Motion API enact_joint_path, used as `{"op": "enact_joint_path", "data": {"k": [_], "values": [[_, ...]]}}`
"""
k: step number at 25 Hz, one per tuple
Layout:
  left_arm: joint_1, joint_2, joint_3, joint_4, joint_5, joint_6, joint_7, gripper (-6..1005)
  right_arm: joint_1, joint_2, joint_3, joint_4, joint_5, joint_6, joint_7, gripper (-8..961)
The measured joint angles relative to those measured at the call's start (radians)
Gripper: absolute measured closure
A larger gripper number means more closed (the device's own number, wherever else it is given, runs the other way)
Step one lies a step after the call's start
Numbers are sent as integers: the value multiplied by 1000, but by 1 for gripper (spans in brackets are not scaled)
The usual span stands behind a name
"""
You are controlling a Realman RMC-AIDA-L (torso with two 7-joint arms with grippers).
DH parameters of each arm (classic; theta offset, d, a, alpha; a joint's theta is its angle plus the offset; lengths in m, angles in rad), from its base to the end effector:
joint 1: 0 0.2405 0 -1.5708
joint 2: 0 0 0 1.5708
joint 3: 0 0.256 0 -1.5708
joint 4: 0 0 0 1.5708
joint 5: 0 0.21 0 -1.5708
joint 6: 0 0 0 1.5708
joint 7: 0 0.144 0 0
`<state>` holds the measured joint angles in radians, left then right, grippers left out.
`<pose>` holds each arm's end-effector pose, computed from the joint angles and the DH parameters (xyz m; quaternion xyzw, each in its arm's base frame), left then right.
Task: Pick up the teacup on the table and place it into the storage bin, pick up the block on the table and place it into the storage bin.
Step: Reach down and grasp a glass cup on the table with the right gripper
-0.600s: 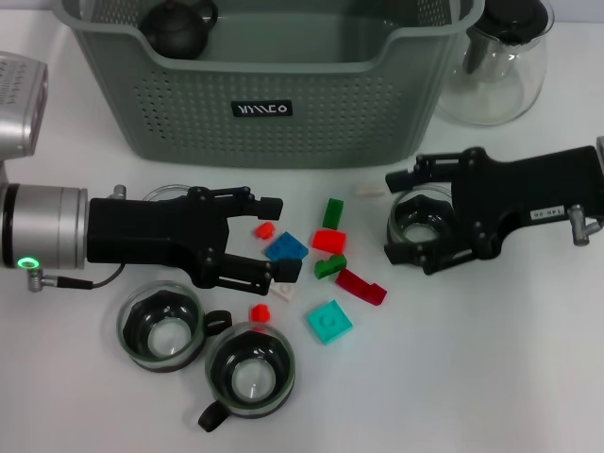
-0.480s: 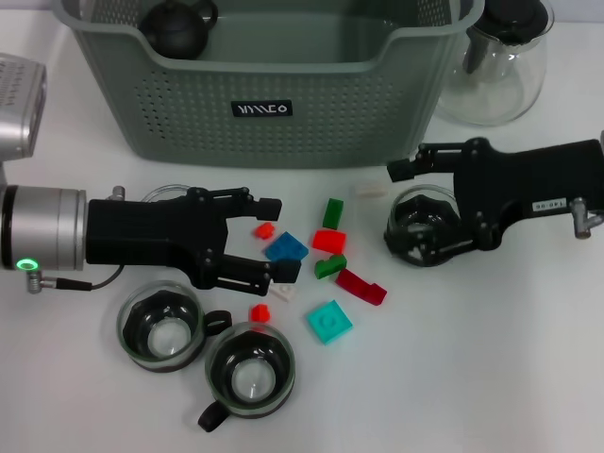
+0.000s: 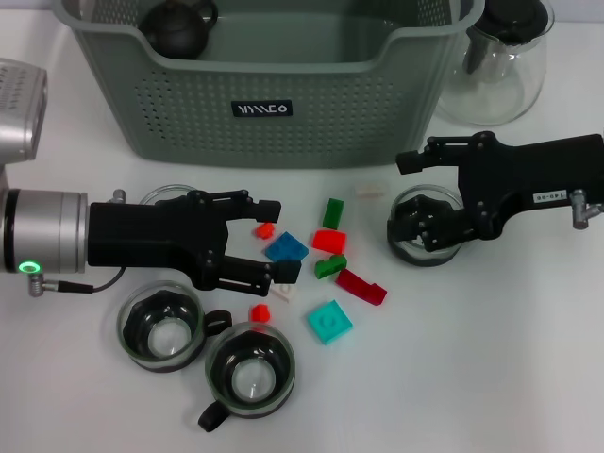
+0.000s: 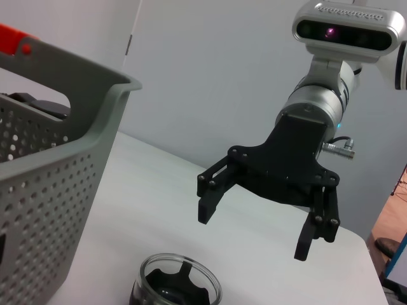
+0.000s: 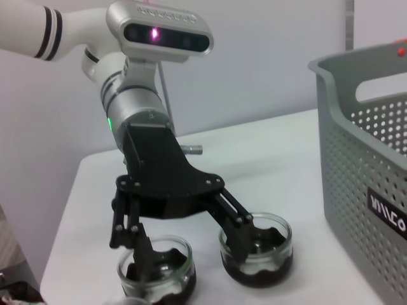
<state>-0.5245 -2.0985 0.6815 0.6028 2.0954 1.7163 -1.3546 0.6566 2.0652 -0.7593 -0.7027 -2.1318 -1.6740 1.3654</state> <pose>-0.2575 0.2949 -0.0218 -0.9455 -0.2104 -0.2475 0.0222 0.2216 0.3409 -0.0051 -0.9779 0.1077 0.1763 0.0328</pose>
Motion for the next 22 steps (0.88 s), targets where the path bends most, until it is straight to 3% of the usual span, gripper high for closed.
{"op": "enact_joint_path", "data": {"k": [8, 15, 22], "values": [[-2, 3, -6, -1, -1, -10, -1, 65, 15, -15, -7, -154, -155, -28, 163, 36], [-6, -7, -13, -16, -8, -25, -2, 65, 48, 2, -121, -300, -291, -59, 344, 45], [-5, -11, -13, -19, -9, -26, -2, 64, 97, 29, -253, -309, -376, -38, 428, 54]]}}
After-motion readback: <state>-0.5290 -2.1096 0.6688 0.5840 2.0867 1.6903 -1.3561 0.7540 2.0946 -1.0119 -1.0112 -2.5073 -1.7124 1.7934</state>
